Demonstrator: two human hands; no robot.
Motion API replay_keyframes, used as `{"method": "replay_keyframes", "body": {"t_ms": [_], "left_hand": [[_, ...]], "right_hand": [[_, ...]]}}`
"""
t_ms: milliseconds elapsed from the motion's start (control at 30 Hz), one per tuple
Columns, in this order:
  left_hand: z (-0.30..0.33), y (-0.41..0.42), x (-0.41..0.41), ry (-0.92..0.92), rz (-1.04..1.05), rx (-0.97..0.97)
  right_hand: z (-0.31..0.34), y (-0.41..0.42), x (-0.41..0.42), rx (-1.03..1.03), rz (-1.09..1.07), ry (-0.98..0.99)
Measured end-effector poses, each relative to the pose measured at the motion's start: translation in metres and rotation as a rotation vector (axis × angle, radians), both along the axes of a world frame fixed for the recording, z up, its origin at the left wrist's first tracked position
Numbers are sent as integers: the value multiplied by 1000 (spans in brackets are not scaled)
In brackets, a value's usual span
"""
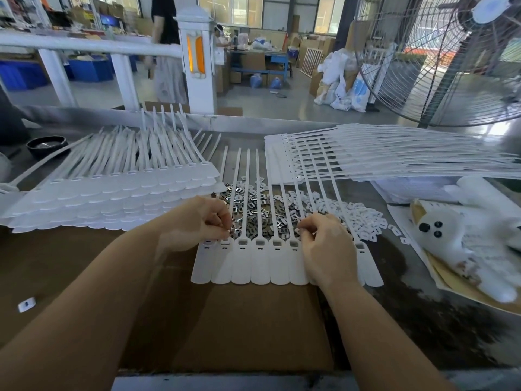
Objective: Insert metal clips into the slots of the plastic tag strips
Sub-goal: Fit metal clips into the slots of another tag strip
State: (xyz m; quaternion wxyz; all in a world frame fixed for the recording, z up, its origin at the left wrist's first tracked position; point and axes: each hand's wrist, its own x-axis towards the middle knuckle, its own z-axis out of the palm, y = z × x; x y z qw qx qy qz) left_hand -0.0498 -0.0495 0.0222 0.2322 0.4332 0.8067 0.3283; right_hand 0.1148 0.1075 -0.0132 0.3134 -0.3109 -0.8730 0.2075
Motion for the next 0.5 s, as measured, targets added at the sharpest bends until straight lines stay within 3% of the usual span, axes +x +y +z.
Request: {"method": "replay_keyframes", "body": {"t_ms": [500], "left_hand": [[-2, -4, 1, -100, 58, 31]], "right_hand": [[-2, 0, -1, 14, -11, -7]]}}
